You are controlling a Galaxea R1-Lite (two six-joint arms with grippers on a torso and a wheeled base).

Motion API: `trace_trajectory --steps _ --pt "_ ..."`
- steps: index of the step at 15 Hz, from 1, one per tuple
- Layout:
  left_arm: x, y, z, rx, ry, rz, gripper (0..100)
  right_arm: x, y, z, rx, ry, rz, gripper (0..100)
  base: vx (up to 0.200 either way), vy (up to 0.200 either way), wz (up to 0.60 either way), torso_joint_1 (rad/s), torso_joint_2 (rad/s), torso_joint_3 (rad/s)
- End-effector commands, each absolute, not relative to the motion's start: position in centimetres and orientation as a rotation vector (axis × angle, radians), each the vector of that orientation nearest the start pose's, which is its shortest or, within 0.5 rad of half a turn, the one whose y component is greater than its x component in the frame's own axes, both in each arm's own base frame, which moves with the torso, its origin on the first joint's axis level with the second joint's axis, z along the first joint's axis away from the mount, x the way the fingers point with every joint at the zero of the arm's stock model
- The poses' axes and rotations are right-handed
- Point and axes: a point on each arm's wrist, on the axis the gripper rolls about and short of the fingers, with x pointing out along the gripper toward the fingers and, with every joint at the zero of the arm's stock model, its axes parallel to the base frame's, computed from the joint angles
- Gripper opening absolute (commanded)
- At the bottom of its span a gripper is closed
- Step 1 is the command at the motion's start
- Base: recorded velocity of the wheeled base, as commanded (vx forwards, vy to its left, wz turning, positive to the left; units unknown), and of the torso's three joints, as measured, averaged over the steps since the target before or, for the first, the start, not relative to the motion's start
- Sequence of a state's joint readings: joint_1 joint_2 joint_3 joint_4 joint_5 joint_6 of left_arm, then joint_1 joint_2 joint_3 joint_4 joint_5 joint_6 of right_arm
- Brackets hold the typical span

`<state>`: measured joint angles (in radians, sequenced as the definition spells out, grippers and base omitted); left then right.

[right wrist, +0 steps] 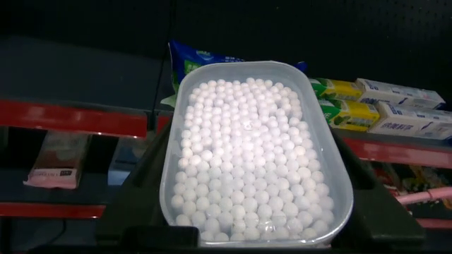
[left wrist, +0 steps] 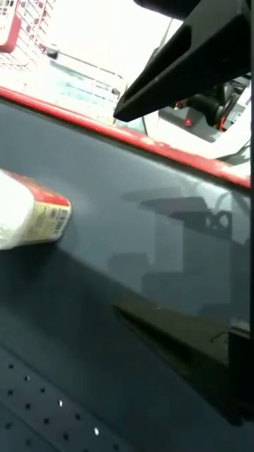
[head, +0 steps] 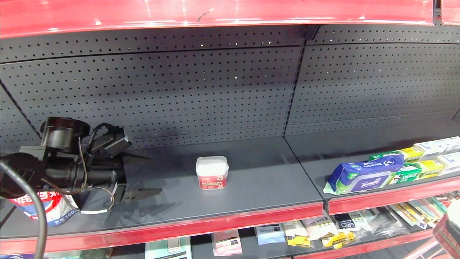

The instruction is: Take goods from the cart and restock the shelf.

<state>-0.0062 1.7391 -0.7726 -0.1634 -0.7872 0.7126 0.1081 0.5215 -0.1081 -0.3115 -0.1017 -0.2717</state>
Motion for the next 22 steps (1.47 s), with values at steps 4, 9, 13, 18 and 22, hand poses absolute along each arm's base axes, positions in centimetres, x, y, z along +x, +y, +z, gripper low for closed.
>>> trace_trajectory --steps 4,9,13,18,22 --pt "30.9 -3.2 10.1 0.321 0.506 -1.021 100 3.1 0.1 13.3 -0.278 0.11 0.021 0 0.0 0.0 0.0 0.0 0.0 0.0" --pt "32.6 -5.5 10.1 0.357 0.494 -1.052 100 2.3 0.0 11.3 -0.234 0.13 0.011 0 0.0 0.0 0.0 0.0 0.0 0.0" --pt "34.1 -5.6 8.9 0.349 0.505 -1.049 100 0.7 -0.2 10.2 -0.229 0.109 0.018 0 0.0 0.0 0.0 0.0 0.0 0.0" --pt "36.9 -6.2 6.5 0.318 0.505 -1.037 100 0.2 -0.2 11.3 -0.229 0.108 -0.001 0 0.0 0.0 0.0 0.0 0.0 0.0" --pt "36.7 -8.0 7.3 0.246 0.506 -1.054 100 0.2 -0.2 11.5 -0.228 0.101 -0.006 0 0.0 0.0 0.0 0.0 0.0 0.0"
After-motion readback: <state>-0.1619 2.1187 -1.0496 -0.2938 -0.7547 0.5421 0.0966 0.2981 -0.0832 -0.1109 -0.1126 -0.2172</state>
